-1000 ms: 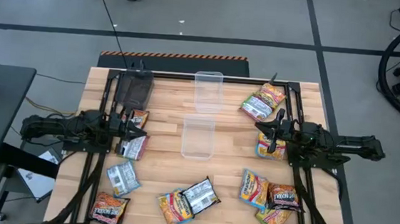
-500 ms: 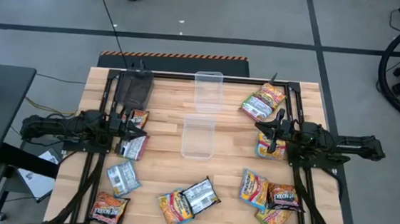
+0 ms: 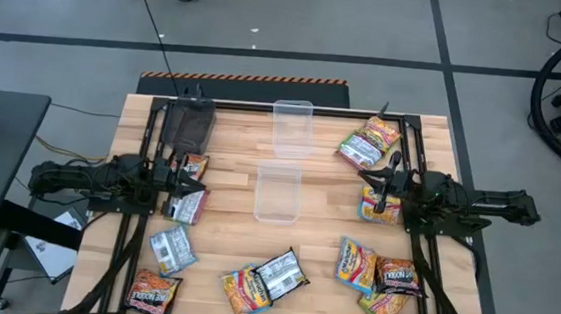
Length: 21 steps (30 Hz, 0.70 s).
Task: Sort Maruchan noodles
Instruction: Put the green noodle pack into the bottom transparent bin
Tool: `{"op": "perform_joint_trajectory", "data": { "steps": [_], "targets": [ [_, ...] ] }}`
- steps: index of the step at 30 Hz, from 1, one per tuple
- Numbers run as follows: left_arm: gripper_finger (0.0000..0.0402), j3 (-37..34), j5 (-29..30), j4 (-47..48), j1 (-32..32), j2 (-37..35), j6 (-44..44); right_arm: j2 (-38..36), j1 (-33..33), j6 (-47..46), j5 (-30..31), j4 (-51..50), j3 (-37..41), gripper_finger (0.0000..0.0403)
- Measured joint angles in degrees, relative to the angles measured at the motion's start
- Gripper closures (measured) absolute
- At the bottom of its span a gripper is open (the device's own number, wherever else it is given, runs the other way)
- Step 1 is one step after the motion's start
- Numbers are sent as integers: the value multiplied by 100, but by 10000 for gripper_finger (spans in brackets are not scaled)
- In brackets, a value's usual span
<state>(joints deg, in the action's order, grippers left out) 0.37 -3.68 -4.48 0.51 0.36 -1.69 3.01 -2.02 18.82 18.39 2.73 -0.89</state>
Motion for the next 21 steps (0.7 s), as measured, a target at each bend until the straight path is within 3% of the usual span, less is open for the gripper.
{"op": "perform_joint_trajectory", "data": {
  "steps": [4,10,13,18,21],
  "targets": [
    [377,-1,0,1,0,0,0,-1,0,818,145,14,0,366],
    [377,0,0,0,0,0,0,-1,0,766,71,33,0,366],
    [377,1,-1,1,2,0,0,-2,0,140,-221,242,0,366],
    [377,1,-1,0,1,0,0,136,-15,16,313,486,11,366],
    [377,1,0,1,1,0,1,508,-11,-788,974,281,-47,368]
  ]
}}
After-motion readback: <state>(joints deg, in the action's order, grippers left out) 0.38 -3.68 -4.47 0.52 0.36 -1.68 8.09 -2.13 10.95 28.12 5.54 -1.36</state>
